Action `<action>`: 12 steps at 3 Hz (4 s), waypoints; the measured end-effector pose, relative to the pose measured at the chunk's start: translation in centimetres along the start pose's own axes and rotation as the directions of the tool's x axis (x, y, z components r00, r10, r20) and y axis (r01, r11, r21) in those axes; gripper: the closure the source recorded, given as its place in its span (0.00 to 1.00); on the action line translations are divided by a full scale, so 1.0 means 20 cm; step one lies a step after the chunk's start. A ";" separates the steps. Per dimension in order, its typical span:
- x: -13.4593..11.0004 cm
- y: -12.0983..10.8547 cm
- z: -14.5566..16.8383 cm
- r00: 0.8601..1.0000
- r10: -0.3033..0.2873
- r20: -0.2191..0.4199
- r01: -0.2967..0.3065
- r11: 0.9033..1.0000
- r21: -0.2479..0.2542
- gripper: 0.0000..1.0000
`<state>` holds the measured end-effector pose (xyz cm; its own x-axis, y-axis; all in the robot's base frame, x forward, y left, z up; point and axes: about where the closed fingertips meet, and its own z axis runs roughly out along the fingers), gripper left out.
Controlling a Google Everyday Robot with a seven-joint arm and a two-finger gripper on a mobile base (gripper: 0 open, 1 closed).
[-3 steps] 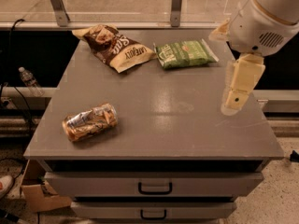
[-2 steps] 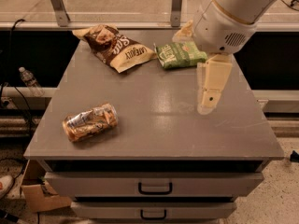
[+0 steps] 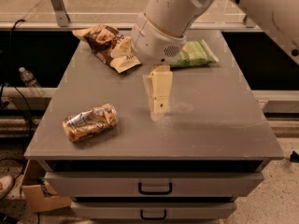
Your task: Pick orange can
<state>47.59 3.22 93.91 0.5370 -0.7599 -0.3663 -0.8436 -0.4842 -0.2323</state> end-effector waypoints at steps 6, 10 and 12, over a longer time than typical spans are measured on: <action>-0.29 -0.09 0.50 0.993 -0.115 0.013 0.116 0.981 -0.157 0.00; -0.35 -0.09 0.71 0.992 -0.123 0.033 0.128 0.970 -0.206 0.41; -0.25 -0.10 0.60 0.996 -0.081 0.042 0.087 0.984 -0.157 0.87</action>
Offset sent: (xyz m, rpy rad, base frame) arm -0.0028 0.0269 -0.0296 -0.0657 0.0547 0.0469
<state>46.61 13.16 85.46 0.6031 -0.6992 -0.3839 -0.7832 -0.6103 -0.1189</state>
